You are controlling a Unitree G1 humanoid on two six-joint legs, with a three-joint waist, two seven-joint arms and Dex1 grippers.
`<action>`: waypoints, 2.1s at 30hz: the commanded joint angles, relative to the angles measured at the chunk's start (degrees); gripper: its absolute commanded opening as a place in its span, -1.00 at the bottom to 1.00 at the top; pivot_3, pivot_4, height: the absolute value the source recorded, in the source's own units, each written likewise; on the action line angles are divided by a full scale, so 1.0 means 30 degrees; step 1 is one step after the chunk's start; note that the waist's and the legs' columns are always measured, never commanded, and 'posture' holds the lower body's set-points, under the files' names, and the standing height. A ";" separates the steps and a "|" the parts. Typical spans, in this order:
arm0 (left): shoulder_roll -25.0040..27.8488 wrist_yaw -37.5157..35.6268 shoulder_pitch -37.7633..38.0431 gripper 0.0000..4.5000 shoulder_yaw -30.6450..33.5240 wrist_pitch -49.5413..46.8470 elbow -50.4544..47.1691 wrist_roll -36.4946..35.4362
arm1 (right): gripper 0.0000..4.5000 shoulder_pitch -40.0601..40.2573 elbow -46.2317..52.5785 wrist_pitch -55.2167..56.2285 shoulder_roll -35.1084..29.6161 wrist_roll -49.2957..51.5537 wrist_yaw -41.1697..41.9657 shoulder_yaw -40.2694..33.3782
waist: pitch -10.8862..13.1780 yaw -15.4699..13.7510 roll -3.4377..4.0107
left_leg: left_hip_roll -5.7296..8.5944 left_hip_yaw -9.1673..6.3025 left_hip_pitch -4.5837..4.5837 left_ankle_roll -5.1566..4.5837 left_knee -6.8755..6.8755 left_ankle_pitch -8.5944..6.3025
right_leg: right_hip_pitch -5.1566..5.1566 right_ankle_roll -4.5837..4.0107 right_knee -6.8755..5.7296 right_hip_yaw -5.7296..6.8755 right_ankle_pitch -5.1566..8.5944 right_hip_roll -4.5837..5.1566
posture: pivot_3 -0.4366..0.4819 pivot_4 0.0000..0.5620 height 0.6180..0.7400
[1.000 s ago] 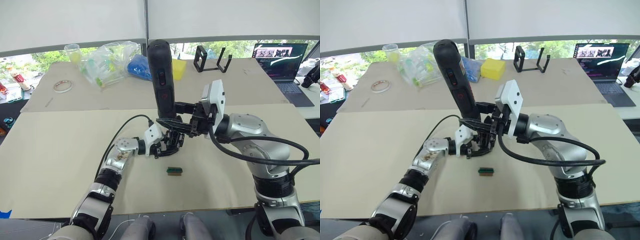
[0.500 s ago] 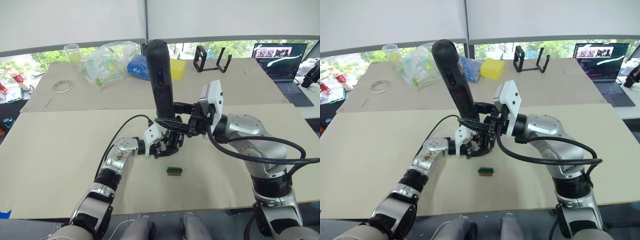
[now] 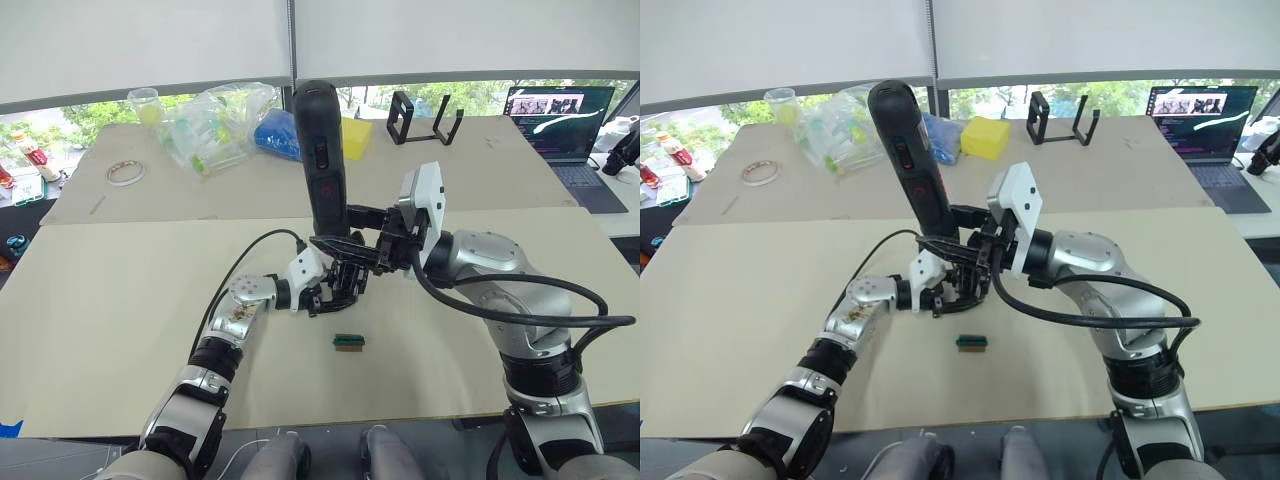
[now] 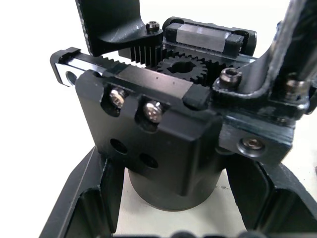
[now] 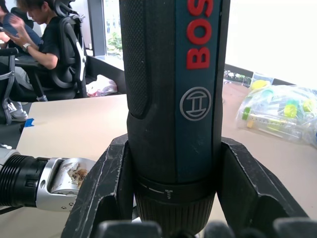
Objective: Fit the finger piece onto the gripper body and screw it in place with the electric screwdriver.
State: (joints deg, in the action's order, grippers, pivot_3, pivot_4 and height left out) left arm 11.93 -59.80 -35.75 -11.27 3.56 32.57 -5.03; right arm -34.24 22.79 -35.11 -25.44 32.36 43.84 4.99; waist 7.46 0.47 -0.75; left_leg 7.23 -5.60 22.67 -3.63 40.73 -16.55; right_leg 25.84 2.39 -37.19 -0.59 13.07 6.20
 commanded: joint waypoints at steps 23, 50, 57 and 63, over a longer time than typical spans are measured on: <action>0.0038 -0.0137 -0.0634 0.09 0.0284 0.0204 -0.0100 -0.0366 | -0.15 0.2515 0.0254 0.1482 0.0890 0.0187 -0.1643 -0.1063 | -0.0004 0.0021 0.0006 | 0.0001 -0.0001 -0.0002 0.0002 0.0002 0.0001 | -0.0004 0.0000 -0.0005 0.0000 0.0000 -0.0013 | -0.05 -0.47 1.00; 0.0141 0.0044 -0.0799 0.09 0.0452 0.0294 -0.0005 -0.0335 | -0.15 0.2061 -0.3678 0.1915 -0.0585 -0.1130 -0.0189 0.0587 | -0.0026 0.0028 0.0018 | -0.0013 -0.0003 -0.0218 0.0002 -0.0043 -0.0004 | -0.0231 0.0001 0.0029 -0.0018 0.0001 -0.0018 | -0.05 -0.47 1.00; 0.0135 0.0090 -0.0838 0.09 0.0511 0.0196 0.0002 -0.0403 | -0.15 0.2763 -0.2981 0.3428 -0.1150 -0.1481 0.1050 0.1223 | -0.0035 0.0029 0.0018 | -0.0012 -0.0001 -0.0226 0.0000 -0.0046 -0.0005 | -0.0237 0.0001 0.0030 -0.0020 0.0001 -0.0021 | -0.05 -0.47 1.00; 0.0127 0.0092 -0.0929 0.09 0.0510 0.0199 0.0072 -0.0398 | -0.15 0.2338 -0.3370 0.3497 -0.1009 -0.1589 0.1045 0.1335 | -0.0035 0.0028 0.0018 | -0.0013 -0.0002 -0.0227 0.0001 -0.0046 -0.0005 | -0.0234 0.0001 0.0030 -0.0019 0.0001 -0.0022 | -0.05 -0.47 1.00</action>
State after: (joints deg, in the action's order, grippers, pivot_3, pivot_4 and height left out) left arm 11.98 -59.55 -36.13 -11.37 3.56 34.11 -4.64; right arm -29.18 17.40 -22.11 -26.91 32.25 47.33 6.72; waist 7.36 0.56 -0.69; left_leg 7.19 -5.60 21.99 -3.63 40.59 -16.56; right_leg 25.13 2.39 -37.10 -0.65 13.07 6.14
